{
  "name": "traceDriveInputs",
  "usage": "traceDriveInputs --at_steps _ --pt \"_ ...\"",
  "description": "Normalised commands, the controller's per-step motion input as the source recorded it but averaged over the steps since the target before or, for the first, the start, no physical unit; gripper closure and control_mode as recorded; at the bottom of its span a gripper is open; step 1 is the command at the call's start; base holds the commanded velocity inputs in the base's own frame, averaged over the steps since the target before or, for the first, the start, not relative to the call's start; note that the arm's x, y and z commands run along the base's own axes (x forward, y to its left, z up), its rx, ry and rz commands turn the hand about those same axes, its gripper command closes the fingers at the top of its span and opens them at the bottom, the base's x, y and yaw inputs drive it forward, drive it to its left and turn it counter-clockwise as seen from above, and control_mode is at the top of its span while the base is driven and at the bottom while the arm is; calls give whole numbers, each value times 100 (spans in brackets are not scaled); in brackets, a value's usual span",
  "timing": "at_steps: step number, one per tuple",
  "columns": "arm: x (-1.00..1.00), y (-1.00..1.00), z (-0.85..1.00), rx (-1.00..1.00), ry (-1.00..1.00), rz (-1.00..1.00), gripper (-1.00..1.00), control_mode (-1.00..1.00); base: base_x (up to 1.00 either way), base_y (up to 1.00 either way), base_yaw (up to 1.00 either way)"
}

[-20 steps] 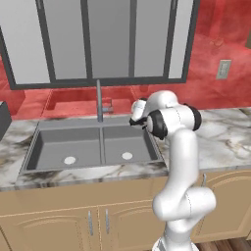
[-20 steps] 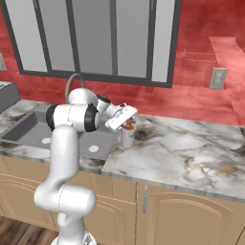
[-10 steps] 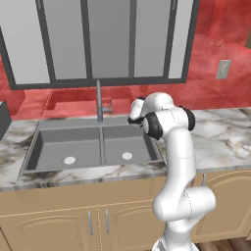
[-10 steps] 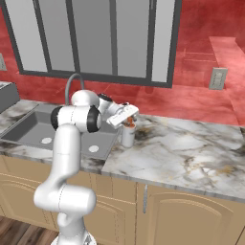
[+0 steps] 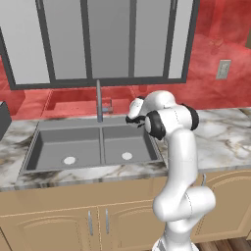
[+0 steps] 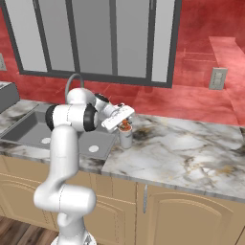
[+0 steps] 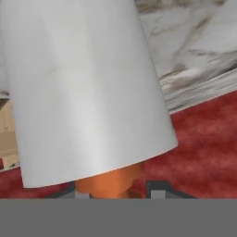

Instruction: Restock the sink supplies by placing the sponge and soap dispenser on the counter and next to the sink. Make sure the soap dispenser is upright.

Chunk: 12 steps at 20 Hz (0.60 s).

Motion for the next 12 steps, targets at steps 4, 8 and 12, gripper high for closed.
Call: traceDriveInputs --at_steps 4,8,12 --pt "-16 38 -12 -4 -7 0 -100 -100 0 0 0" --pt "-2 17 0 0 -12 0 -100 -100 0 0 0" --pt "0 2 0 0 -10 0 -100 -100 0 0 0"
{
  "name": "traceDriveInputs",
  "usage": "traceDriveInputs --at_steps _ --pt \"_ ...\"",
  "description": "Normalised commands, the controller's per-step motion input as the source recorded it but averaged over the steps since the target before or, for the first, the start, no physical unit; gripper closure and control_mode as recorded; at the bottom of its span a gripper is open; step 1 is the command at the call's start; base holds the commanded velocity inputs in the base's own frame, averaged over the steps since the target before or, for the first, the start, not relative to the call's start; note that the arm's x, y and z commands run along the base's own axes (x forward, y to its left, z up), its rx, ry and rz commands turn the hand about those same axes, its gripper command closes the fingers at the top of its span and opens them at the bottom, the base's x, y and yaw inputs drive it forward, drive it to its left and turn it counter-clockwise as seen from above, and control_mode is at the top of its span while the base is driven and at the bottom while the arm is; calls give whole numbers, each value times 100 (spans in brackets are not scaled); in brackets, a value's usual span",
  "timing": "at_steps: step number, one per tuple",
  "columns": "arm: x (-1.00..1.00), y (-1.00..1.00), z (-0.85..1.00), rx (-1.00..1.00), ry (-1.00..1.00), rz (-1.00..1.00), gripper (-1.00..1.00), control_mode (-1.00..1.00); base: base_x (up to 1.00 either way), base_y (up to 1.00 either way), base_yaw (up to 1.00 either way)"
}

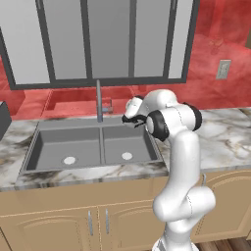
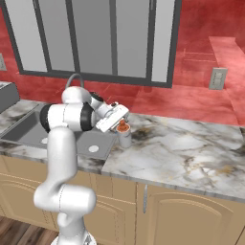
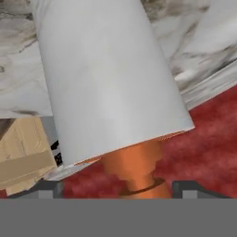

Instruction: Restock the sink supplies by placing the sponge and soap dispenser on the counter and next to the sink. Make sure the soap dispenser is upright.

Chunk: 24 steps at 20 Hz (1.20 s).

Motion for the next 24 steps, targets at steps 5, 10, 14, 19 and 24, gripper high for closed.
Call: traceDriveInputs --at_steps 5,10,14,19,24 --pt "0 0 0 0 -8 0 -100 -100 0 0 0" --pt "-4 4 22 0 -14 0 -100 -100 0 0 0" --pt "-5 20 51 0 -22 0 -100 -100 0 0 0" --pt "-12 10 52 0 -24 0 -100 -100 0 0 0" --pt "-65 2 42 0 -33 0 -100 -100 0 0 0"
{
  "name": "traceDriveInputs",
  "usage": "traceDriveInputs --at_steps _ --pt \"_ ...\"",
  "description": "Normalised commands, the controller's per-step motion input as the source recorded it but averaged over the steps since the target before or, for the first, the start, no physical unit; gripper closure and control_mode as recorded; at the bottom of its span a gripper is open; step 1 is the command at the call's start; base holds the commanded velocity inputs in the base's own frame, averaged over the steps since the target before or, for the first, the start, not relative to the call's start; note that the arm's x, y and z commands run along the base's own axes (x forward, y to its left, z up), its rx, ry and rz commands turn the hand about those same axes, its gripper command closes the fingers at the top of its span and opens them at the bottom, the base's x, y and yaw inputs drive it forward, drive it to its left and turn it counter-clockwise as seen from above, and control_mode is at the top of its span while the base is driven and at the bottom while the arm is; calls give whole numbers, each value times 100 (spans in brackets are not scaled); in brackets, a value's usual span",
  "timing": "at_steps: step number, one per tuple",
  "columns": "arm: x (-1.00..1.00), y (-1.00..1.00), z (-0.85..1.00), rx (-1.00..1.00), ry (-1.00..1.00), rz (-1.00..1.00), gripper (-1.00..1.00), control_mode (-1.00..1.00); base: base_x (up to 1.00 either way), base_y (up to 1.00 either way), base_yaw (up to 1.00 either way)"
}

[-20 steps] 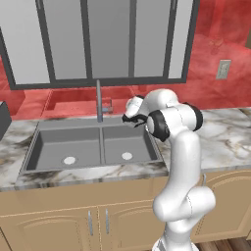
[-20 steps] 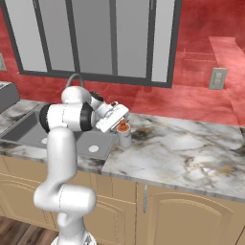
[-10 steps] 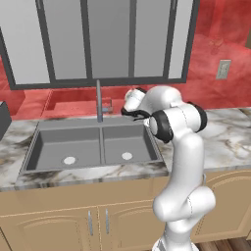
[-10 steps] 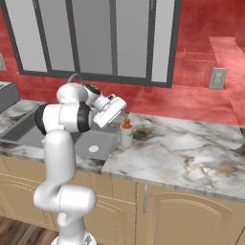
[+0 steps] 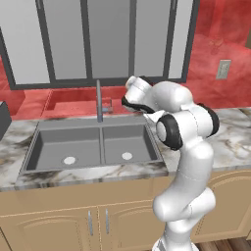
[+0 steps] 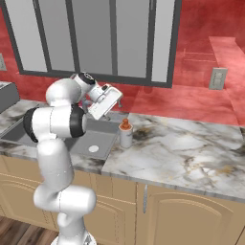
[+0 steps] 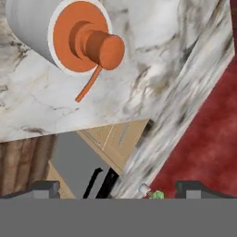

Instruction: Restock the sink supplies by placing the sponge and soap dispenser on the counter and next to the sink. Make sure the soap dispenser is upright.

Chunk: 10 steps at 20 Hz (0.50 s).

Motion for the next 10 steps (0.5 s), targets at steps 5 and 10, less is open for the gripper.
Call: traceDriveInputs --at_steps 5,10 --pt "-100 0 8 0 -49 0 -100 -100 0 0 0" --pt "-100 12 10 0 -49 -2 -100 -100 0 0 0"
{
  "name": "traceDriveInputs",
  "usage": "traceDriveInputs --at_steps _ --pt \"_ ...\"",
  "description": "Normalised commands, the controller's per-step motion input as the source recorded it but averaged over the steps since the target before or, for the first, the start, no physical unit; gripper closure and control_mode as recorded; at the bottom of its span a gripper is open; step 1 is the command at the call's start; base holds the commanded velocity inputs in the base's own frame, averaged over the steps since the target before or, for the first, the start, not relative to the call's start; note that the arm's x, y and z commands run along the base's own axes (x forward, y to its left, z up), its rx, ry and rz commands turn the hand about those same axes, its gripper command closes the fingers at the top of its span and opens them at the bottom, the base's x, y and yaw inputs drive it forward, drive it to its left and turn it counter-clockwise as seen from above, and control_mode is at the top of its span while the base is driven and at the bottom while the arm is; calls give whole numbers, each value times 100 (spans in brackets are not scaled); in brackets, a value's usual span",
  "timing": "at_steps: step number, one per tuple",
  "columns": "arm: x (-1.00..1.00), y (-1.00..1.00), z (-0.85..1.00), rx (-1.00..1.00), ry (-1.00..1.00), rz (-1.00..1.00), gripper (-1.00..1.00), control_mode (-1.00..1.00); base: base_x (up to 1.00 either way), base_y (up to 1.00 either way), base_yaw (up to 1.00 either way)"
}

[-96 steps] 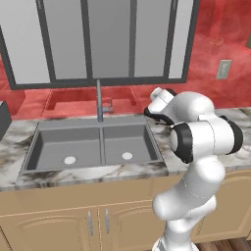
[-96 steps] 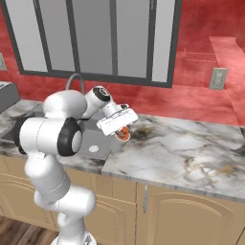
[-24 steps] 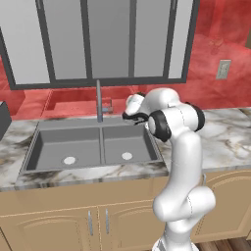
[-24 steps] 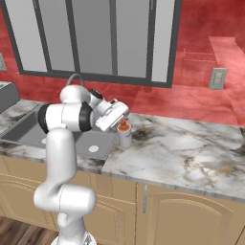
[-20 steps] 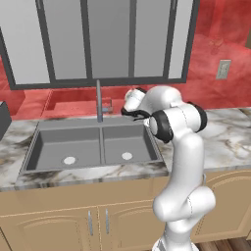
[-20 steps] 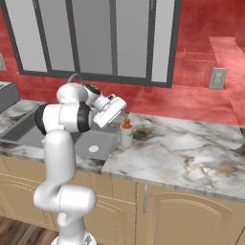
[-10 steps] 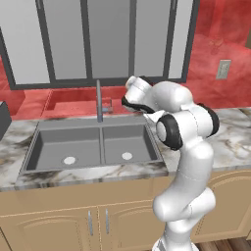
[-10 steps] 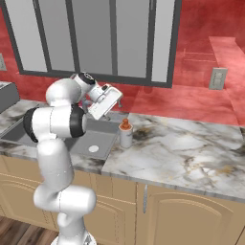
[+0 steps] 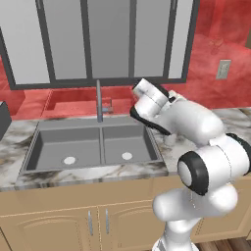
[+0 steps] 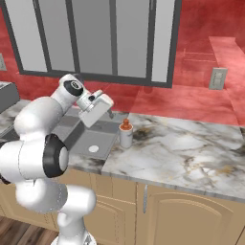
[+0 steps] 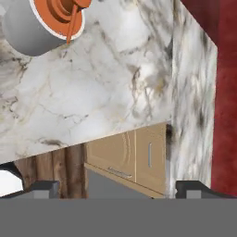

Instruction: Restock the sink supplies by placing the sponge and soap dispenser on the counter and next to the sink. Make sure the soap dispenser is upright.

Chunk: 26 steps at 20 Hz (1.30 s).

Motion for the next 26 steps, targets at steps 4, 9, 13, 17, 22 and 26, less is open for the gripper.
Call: traceDriveInputs --at_steps 4,9,13,17,22,26 --pt "-100 26 18 1 -33 -13 -100 -100 0 0 0" --pt "-100 8 11 5 -25 -12 -100 -100 0 0 0" --pt "-100 0 12 8 -17 -9 -100 -100 0 0 0" --pt "-84 0 9 11 -7 -8 -100 -100 0 0 0" --pt "-54 17 0 17 -6 -4 -100 -100 0 0 0" --pt "-44 24 -18 22 -8 0 -100 -100 0 0 0"
